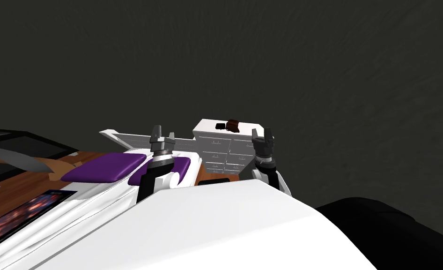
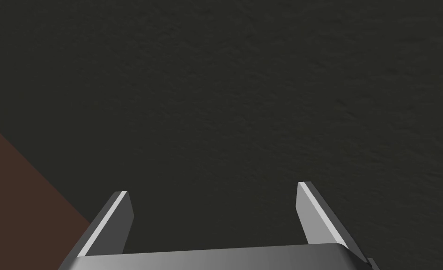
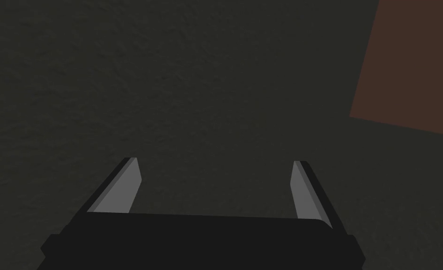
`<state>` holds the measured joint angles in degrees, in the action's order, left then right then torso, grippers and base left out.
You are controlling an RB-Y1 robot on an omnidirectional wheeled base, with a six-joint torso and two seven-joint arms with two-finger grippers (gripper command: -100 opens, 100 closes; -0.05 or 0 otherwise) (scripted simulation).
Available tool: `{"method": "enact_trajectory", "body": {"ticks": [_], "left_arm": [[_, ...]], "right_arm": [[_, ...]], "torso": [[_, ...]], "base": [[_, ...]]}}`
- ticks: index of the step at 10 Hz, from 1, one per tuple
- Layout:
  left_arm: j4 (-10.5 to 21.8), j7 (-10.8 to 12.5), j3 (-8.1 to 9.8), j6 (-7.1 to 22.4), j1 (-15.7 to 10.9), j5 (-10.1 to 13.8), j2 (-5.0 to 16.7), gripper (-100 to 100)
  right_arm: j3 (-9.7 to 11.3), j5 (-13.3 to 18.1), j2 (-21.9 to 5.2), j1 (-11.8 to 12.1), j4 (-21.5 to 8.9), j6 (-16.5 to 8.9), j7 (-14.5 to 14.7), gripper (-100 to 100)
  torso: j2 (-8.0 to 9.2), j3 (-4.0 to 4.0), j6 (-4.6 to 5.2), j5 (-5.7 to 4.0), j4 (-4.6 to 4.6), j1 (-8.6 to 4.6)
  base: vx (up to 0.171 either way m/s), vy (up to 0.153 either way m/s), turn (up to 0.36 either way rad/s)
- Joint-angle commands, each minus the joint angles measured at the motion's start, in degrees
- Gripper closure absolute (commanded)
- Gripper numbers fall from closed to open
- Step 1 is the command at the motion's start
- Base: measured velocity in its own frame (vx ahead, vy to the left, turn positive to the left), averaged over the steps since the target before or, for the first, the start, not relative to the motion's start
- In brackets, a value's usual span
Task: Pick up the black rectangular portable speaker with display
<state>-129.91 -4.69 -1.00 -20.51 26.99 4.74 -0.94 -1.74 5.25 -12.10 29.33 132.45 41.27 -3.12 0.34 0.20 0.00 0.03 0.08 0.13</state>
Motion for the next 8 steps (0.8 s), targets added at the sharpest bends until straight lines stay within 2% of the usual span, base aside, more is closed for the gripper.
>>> {"method": "enact_trajectory", "body": {"ticks": [1,2,3,4,5,6,7,8], "left_arm": [[0.0,0.0,0.0,0.0,0.0,0.0,0.0,0],[0.0,0.0,0.0,0.0,0.0,0.0,0.0,0],[0.0,0.0,0.0,0.0,0.0,0.0,0.0,0],[0.0,0.0,0.0,0.0,0.0,0.0,0.0,0],[0.0,0.0,0.0,0.0,0.0,0.0,0.0,0],[0.0,0.0,0.0,0.0,0.0,0.0,0.0,0],[0.0,0.0,0.0,0.0,0.0,0.0,0.0,0],[0.0,0.0,0.0,0.0,0.0,0.0,0.0,0]], "right_arm": [[0.0,0.3,-2.1,0.2,-0.4,1.0,-0.1,-100],[-0.3,1.1,-4.2,0.3,-1.4,2.6,-0.2,-100],[-0.3,1.1,-5.1,0.3,-1.4,2.6,-0.2,-100],[-0.5,2.0,-7.2,0.4,-2.7,4.4,-0.5,-100],[-0.5,2.0,-8.3,0.4,-2.7,4.4,-0.5,-100],[-0.8,3.0,-10.2,0.4,-4.2,6.1,-0.9,-100],[-0.8,3.0,-11.6,0.4,-4.2,6.1,-0.9,-100],[-1.2,4.2,-13.5,0.3,-6.0,8.0,-1.3,-100]], "torso": [[0.0,0.0,0.0,0.0,0.0,0.0],[-0.03,-0.01,0.01,0.0,0.0,0.0],[0.0,0.0,0.0,0.01,0.0,0.05],[-0.05,-0.02,0.01,0.01,0.0,0.03],[0.04,0.02,0.0,0.0,0.01,-0.01],[-0.01,0.01,0.01,-0.01,0.01,-0.03],[0.02,0.01,-0.01,0.0,0.01,0.0],[0.01,0.01,0.01,0.01,0.01,0.03]], "base": [[-0.076,0.037,0.012],[-0.086,0.054,0.032],[-0.07,0.044,0.016],[-0.105,0.033,0.049],[-0.085,0.031,0.025],[-0.096,0.045,0.079],[-0.09,0.049,0.027],[-0.117,0.066,0.086]]}}
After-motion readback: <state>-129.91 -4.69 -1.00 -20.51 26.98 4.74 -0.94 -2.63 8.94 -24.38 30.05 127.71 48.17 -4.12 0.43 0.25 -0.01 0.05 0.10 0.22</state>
